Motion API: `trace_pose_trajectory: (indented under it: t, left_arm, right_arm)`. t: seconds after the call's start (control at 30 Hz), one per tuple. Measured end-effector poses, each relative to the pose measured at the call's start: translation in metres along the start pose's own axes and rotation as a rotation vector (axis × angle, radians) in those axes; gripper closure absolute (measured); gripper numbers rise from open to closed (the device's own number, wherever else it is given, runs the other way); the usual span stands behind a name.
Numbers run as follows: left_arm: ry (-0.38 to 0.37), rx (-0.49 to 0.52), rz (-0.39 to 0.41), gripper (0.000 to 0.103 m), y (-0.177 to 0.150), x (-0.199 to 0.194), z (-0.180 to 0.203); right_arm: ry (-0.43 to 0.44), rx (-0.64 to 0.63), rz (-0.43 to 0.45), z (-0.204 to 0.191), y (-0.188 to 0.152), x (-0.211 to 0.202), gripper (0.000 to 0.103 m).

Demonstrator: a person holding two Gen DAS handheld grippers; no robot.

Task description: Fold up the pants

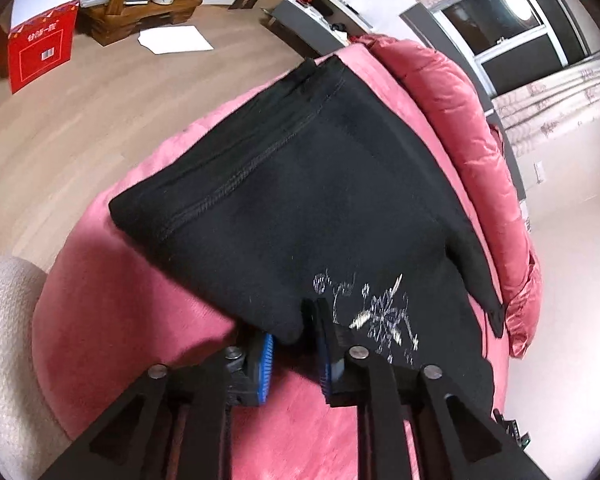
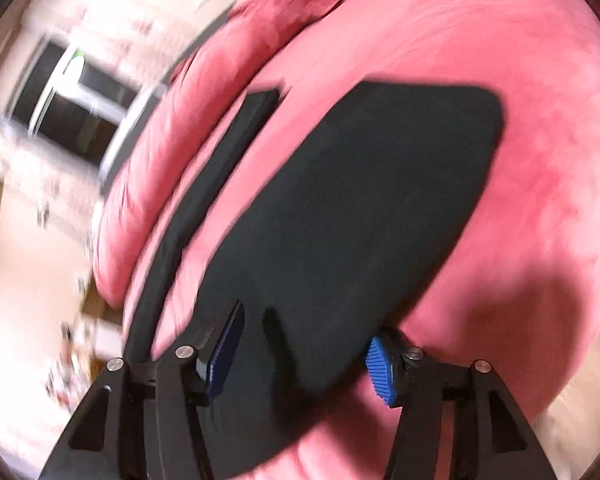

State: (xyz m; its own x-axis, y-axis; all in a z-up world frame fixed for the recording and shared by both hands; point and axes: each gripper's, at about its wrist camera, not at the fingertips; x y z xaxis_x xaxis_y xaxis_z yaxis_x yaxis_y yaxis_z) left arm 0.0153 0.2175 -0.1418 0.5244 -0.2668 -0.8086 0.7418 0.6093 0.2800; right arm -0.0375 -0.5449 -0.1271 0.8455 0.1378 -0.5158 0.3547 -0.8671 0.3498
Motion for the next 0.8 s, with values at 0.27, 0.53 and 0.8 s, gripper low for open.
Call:
trace_pose_trajectory:
  t: [0.27,0.53,0.8]
  left_arm:
    - [0.072,0.091,0.025,0.095,-0.006,-0.015,0.010]
    - [0.064,-0.007,-0.066,0.095,-0.023,-0.019,-0.008]
    - [0.117,-0.054,0.033,0.080,-0.018,-0.040,-0.016]
  right_arm:
    - [-0.120,-0.019,0.051,0.013,0.057,-0.004,0.095]
    - [-0.223,-0.089,0.072,0.013,0.066,-0.012,0.095]
    - [-0.414,-0.109,0.120,0.002,0.054,-0.015,0.074]
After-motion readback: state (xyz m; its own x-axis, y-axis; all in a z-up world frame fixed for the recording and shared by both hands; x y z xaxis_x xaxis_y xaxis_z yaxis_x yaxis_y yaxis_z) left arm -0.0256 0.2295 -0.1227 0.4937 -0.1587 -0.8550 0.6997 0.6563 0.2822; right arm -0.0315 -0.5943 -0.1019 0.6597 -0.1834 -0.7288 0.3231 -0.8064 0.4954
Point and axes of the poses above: each gripper's, at about its wrist camera, not at the fingertips, and x roughly the way its jaws point, z to its right, y to its top, and after that the axes turned 7 degrees about y, right-handed
